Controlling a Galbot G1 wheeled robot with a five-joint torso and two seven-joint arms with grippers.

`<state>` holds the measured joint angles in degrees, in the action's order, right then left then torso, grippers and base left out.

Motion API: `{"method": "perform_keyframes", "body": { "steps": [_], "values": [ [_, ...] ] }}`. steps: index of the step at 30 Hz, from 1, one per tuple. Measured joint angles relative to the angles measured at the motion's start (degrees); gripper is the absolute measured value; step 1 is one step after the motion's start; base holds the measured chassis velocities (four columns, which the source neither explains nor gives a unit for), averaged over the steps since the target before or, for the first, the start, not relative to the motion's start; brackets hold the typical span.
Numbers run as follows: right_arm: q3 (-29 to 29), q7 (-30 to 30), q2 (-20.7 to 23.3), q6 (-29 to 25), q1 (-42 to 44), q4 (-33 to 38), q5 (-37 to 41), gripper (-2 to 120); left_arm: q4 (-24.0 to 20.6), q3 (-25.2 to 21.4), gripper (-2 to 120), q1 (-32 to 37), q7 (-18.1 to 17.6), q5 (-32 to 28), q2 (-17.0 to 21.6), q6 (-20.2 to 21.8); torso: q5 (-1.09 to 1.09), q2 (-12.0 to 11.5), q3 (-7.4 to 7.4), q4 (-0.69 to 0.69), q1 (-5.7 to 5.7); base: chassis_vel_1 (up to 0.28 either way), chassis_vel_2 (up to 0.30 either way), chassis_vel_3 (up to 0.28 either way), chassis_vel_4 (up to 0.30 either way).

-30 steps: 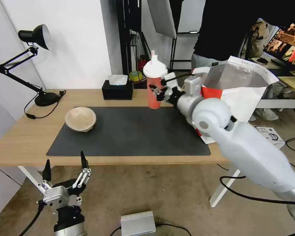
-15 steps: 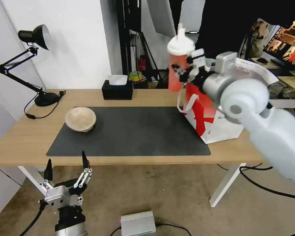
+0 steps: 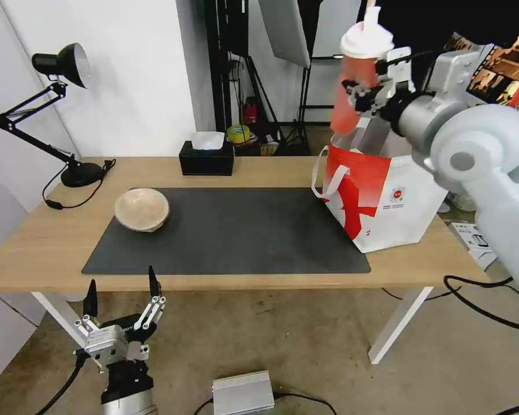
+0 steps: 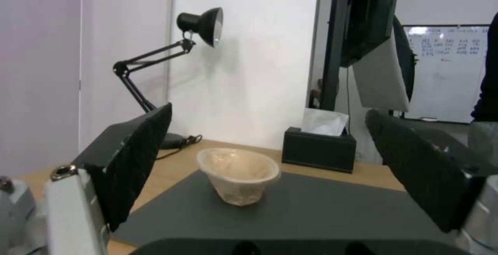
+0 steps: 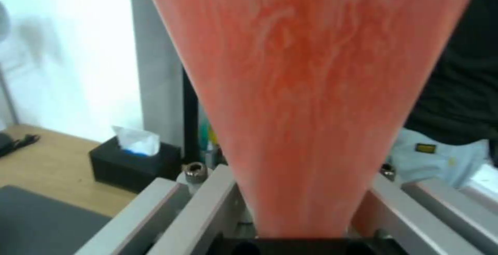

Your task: Pick up the trash from the table and place it into the takeout bag.

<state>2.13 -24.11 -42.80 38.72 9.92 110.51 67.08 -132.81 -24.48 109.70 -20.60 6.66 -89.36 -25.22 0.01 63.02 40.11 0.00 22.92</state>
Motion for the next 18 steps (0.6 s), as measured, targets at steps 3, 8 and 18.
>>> {"method": "perform_keyframes", "body": {
  "steps": [3,8,18],
  "values": [
    [0.4,-0.4,0.4,0.1,-0.5,-0.7,0.0,6,0.0,-0.1,100,-0.1,0.0,-0.4,0.2,0.0,0.00,0.0,0.00,0.00,0.00,0.000,0.000,0.000,0.000],
    [1.0,-1.5,1.1,0.6,-0.6,-2.4,-0.6,6,0.1,0.2,100,-0.6,0.0,-0.8,0.0,0.1,0.00,0.0,0.00,0.00,0.00,0.000,0.000,0.000,0.000],
    [1.1,-0.6,2.0,0.5,1.2,-5.6,-5.9,6,0.4,0.0,100,-1.0,0.1,-1.6,0.8,0.2,0.00,0.0,0.00,0.00,0.00,0.000,0.000,0.000,0.000]
  ]
}}
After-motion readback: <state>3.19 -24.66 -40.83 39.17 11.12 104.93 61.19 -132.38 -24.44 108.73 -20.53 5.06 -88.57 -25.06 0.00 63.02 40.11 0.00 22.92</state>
